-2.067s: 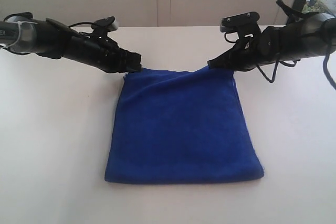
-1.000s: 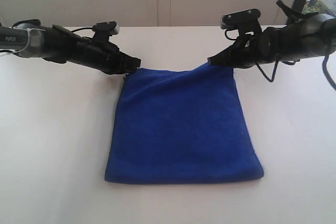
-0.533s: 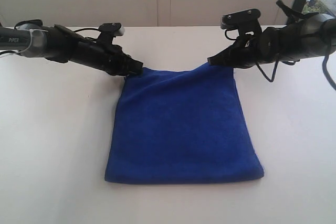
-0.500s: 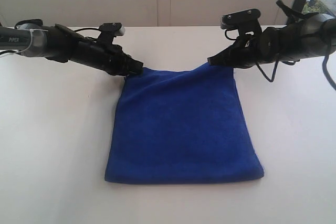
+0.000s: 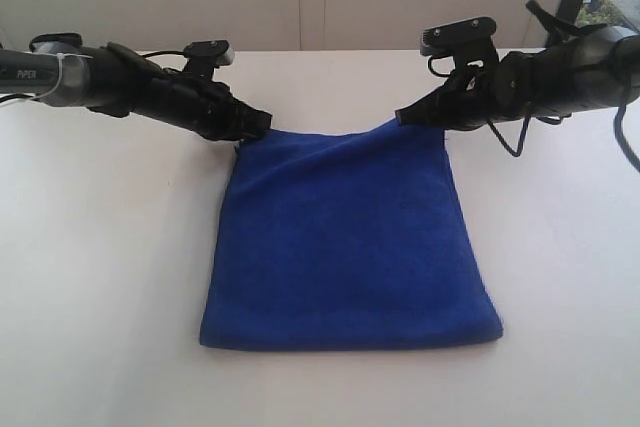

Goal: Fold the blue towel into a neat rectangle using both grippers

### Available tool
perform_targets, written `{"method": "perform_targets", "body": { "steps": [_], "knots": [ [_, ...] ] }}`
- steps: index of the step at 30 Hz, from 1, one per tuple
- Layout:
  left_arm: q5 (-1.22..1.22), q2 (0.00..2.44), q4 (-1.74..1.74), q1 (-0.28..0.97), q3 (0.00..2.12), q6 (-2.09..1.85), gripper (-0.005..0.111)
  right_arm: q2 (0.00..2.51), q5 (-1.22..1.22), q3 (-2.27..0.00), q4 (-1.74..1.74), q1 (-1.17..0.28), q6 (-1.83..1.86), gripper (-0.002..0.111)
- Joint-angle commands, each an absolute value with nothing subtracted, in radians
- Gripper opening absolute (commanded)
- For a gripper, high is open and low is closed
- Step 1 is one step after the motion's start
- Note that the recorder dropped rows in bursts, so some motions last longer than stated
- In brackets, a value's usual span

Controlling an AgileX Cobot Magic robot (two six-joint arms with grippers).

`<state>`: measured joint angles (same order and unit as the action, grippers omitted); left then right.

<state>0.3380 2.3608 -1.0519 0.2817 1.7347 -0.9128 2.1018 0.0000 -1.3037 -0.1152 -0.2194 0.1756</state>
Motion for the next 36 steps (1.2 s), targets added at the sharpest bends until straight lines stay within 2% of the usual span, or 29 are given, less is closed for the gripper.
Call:
{"method": "perform_targets", "body": {
  "steps": [1, 14, 17, 21, 26, 36],
  "knots": [
    [0.312, 2.384, -0.939, 0.281, 1.724, -0.825, 0.000, 2.119, 0.000, -1.305, -0.112, -0.209, 0.183, 0.000],
    [0.308, 2.384, -0.910, 0.281, 1.724, -0.803, 0.000, 2.184, -0.082, -1.305, -0.112, -0.209, 0.208, 0.000],
    [0.306, 2.384, -0.910, 0.281, 1.724, -0.803, 0.000, 2.184, -0.136, -1.305, -0.112, -0.209, 0.208, 0.006],
    [0.306, 2.384, -0.910, 0.281, 1.724, -0.803, 0.000, 2.184, -0.148, -1.305, -0.112, -0.201, 0.208, 0.022],
    [0.307, 2.384, -0.910, 0.281, 1.724, -0.799, 0.000, 2.159, -0.070, -1.305, -0.126, -0.177, 0.196, 0.036],
    [0.318, 2.384, -0.910, 0.281, 1.724, -0.781, 0.000, 2.015, 0.311, -1.305, -0.145, -0.168, 0.070, 0.035]
  ]
}}
